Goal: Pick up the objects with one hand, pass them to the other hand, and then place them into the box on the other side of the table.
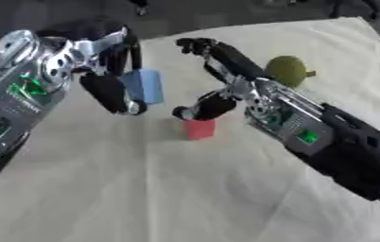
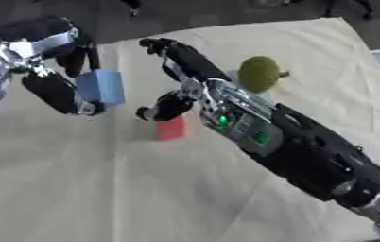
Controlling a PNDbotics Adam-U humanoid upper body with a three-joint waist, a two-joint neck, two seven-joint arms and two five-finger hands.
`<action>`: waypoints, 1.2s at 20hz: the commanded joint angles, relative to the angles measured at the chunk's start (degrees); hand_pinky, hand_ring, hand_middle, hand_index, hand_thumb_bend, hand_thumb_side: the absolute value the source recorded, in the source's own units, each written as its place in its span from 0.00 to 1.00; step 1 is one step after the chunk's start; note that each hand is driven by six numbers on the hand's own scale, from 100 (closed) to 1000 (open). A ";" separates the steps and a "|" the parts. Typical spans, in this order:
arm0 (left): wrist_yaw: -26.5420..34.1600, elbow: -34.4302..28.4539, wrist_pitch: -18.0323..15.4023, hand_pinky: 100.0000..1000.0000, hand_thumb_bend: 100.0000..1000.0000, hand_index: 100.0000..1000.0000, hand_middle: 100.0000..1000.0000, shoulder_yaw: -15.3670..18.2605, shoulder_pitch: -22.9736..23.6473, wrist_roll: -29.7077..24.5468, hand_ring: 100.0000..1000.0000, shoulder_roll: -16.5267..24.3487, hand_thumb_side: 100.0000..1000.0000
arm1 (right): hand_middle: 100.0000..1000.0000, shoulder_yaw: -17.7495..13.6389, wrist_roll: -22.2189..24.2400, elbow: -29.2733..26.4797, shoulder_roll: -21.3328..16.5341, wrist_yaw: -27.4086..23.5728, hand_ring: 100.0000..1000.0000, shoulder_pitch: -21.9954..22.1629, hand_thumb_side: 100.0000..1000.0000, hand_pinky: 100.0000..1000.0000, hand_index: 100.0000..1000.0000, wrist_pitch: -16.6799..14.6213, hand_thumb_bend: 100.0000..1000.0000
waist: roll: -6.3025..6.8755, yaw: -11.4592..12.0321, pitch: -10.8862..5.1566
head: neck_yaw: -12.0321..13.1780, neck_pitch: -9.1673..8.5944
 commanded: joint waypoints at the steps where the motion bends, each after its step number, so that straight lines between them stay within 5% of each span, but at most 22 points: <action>1: -0.54 -0.92 0.06 0.62 0.37 0.37 0.27 2.36 -0.50 1.18 0.42 3.34 0.00 | 0.83 0.06 0.53 -1.17 -0.99 0.30 0.89 0.06 0.08 0.76 0.97 -0.51 0.56 | -0.28 -0.19 -1.62 | 0.66 0.06; 6: 1.84 -2.38 1.27 0.63 0.36 0.37 0.27 6.30 1.05 3.88 0.42 9.62 0.00 | 0.82 -0.19 -0.66 -1.17 -1.01 -0.04 0.89 1.96 0.09 0.76 0.96 -3.59 0.55 | -0.28 -0.69 -1.89 | 2.31 0.46; 14: 5.08 -3.89 1.35 0.62 0.32 0.37 0.27 13.11 6.68 8.15 0.42 23.12 0.00 | 0.82 -1.68 -5.69 -1.17 -2.66 -0.93 0.88 5.10 0.10 0.76 0.95 -10.42 0.55 | -0.63 -0.92 -1.74 | 9.28 -0.22; 15: 5.56 -3.95 1.55 0.62 0.18 0.37 0.27 13.92 7.34 8.90 0.42 24.23 0.00 | 0.82 -1.83 -6.07 -1.17 -2.77 -1.25 0.88 5.16 0.12 0.75 0.95 -10.86 0.53 | -0.71 -0.88 -1.70 | 10.04 -0.40; 16: 5.98 -3.94 1.72 0.62 0.32 0.37 0.27 14.64 7.99 9.63 0.42 25.34 0.00 | 0.82 -2.01 -6.44 -1.17 -2.88 -1.60 0.88 5.20 0.10 0.75 0.95 -11.25 0.55 | -0.80 -0.81 -1.64 | 10.87 -0.63; 18: 6.65 -3.85 1.88 0.62 0.32 0.38 0.27 15.92 9.27 10.78 0.42 27.31 0.00 | 0.82 -2.33 -7.10 -1.17 -3.05 -2.33 0.88 5.27 0.10 0.75 0.95 -11.87 0.55 | -0.99 -0.73 -1.56 | 12.69 -1.07; 19: 6.91 -3.74 1.97 0.62 0.16 0.38 0.27 16.54 9.87 11.28 0.42 28.19 0.00 | 0.82 -2.48 -7.38 -1.17 -3.11 -2.67 0.88 5.31 0.12 0.75 0.95 -12.10 0.54 | -1.10 -0.70 -1.52 | 13.78 -1.32; 20: 7.15 -3.66 2.05 0.62 0.31 0.38 0.27 17.08 10.42 11.73 0.42 28.97 0.00 | 0.82 -2.62 -7.64 -1.17 -3.16 -2.98 0.88 5.34 0.10 0.75 0.95 -12.29 0.55 | -1.20 -0.68 -1.49 | 14.66 -1.50; 24: 7.63 -2.38 2.46 0.62 0.30 0.38 0.27 19.08 12.64 13.45 0.42 31.69 0.00 | 0.82 -3.09 -8.49 -1.17 -3.36 -3.97 0.88 5.41 0.10 0.75 0.95 -13.32 0.55 | -1.64 -0.53 -1.35 | 17.16 -1.79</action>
